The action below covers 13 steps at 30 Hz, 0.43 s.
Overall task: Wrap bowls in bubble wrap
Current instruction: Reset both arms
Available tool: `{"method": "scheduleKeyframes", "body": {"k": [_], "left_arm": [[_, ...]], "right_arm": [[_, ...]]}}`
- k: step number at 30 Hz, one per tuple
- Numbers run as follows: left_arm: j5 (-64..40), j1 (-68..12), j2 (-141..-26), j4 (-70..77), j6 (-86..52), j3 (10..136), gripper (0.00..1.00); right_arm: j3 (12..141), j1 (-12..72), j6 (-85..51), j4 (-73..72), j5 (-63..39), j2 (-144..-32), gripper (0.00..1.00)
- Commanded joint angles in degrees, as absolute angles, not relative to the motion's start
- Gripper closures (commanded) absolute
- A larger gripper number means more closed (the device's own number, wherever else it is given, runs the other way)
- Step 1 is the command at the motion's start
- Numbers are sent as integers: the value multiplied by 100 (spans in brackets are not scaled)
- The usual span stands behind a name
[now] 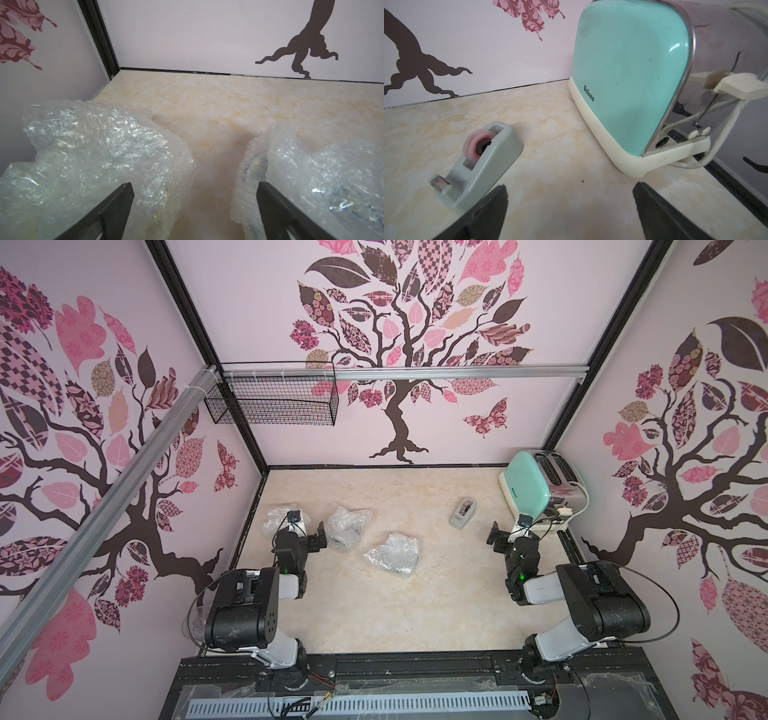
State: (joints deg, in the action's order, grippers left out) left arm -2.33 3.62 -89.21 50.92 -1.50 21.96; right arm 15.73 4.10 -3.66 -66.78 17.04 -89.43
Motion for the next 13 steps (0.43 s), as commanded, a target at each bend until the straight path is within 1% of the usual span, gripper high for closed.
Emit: {"method": "scheduleKeyframes", "body": {"k": [1,9,13], "left_arm": [[-401,343,-8912,4960,-95,2211,2],[-383,368,-8990,4760,-105,2356,2],[-341,358,-8907,4926,-133,2221,2]], "right_arm": [[1601,416,-422,-6585,1639,-8877,0],[1608,410,-422,-6592,1635,-8877,0],[1602,413,-422,-6592,1633,-8878,0]]}}
